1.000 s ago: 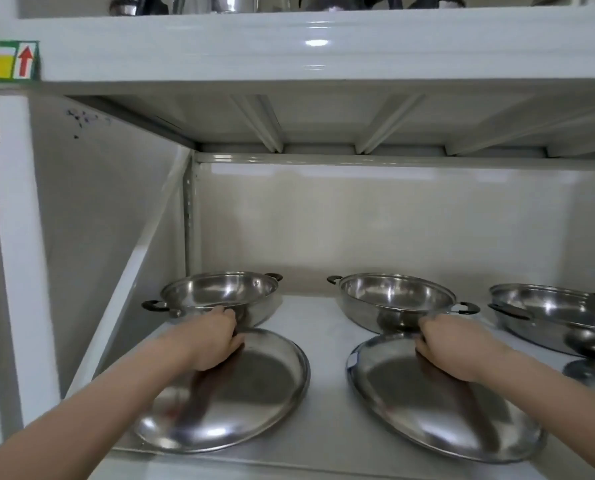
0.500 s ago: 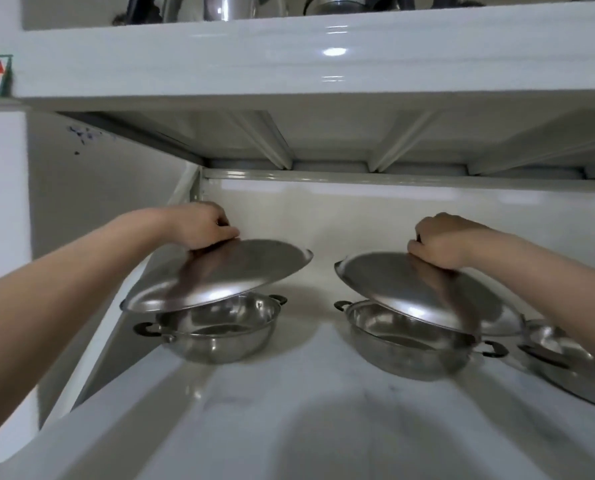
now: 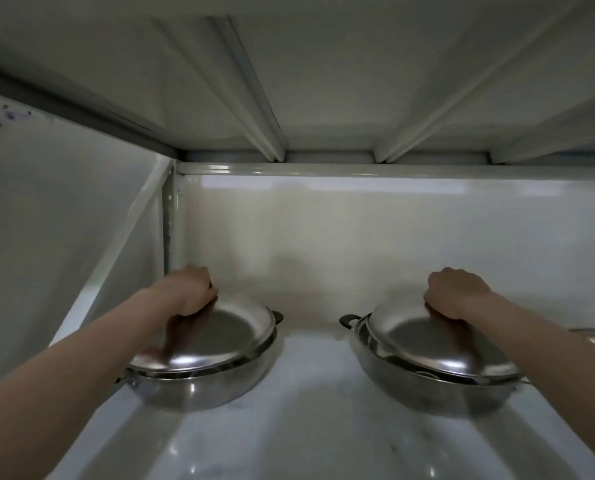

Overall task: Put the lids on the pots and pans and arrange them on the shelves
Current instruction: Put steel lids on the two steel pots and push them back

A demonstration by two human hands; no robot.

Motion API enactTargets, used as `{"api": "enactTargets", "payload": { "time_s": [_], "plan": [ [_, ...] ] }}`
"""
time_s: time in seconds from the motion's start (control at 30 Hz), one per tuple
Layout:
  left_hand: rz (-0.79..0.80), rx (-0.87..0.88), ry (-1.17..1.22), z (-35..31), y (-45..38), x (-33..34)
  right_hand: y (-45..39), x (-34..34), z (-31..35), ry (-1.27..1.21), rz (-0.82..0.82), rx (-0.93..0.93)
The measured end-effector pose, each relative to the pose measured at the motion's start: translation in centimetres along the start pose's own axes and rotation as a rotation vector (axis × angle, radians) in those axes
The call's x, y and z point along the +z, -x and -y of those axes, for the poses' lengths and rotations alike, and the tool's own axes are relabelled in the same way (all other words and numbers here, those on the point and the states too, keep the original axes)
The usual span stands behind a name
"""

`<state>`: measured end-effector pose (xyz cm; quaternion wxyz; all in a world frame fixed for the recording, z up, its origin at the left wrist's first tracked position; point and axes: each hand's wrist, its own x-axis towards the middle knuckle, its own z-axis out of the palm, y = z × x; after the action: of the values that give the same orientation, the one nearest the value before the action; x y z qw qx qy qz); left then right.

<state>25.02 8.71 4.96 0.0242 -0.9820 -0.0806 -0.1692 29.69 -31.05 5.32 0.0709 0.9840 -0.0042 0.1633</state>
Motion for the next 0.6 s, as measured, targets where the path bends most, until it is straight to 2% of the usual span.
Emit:
{"api": "enactTargets", "payload": {
  "time_s": [0.2, 0.6],
  "plan": [
    [0.002, 0.026, 0.017, 0.3, -1.1, 2.0, -1.2, 2.4, 0.6, -0.003, 0.031, -0.010],
    [0.031, 0.022, 0.027, -0.4, -1.4, 3.6, -1.6, 2.9, 1.2, -0.028, 0.034, -0.019]
  ]
}}
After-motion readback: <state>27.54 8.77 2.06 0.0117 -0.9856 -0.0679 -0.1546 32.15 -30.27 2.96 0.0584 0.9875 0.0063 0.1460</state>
